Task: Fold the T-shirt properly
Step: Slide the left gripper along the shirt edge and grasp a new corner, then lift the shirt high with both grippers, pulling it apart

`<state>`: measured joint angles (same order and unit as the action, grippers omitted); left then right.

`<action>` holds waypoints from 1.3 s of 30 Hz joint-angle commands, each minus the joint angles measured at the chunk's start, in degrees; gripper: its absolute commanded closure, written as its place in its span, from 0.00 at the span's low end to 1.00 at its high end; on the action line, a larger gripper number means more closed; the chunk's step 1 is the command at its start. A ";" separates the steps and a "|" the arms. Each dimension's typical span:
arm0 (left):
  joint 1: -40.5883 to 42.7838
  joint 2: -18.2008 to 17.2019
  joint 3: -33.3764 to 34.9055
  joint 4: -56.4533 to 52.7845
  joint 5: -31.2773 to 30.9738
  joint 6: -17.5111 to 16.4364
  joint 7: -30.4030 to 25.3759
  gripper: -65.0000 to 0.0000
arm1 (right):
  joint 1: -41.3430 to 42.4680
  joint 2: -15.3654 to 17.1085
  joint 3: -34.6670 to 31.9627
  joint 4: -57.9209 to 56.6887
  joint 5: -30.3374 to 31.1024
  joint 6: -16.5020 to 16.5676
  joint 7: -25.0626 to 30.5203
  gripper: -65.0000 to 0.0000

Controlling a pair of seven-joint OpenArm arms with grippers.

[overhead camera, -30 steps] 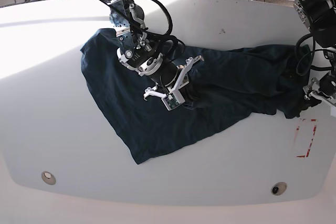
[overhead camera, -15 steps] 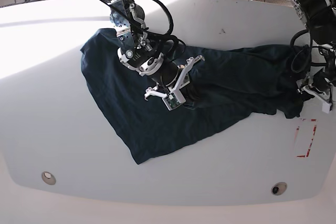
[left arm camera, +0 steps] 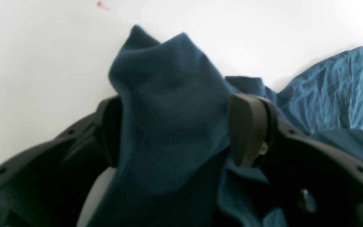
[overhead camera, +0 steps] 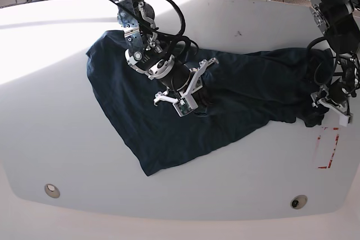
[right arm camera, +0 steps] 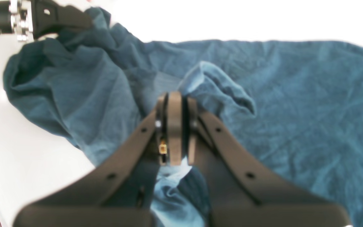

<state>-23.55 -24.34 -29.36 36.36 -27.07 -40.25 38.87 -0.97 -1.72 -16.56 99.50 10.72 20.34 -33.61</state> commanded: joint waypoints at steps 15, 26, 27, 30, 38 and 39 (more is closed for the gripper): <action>-0.23 0.65 1.28 1.05 1.18 7.24 -2.70 1.00 | 0.40 -0.17 0.16 3.75 0.58 0.01 1.74 1.00; -0.23 0.47 -0.83 10.98 0.83 7.15 2.84 1.00 | -1.18 1.23 8.60 9.11 1.19 0.19 1.65 1.00; -0.23 0.56 -1.89 13.44 0.83 7.15 4.25 1.00 | -1.18 1.32 10.01 9.64 1.19 0.45 1.65 1.00; -0.14 1.00 -4.26 19.77 0.83 7.33 8.73 1.00 | -0.65 1.58 13.52 10.78 1.19 0.54 1.65 1.00; -1.72 5.22 -8.04 35.42 0.92 9.35 16.20 1.00 | 5.32 6.16 16.34 10.69 1.19 0.54 1.56 1.00; -2.34 5.57 -8.31 37.09 0.92 10.23 16.91 1.00 | 5.94 6.59 16.51 10.61 1.19 0.54 1.56 1.00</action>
<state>-23.31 -18.24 -36.91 68.71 -24.95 -31.94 55.18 1.93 3.66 -0.78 109.12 11.11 20.95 -33.69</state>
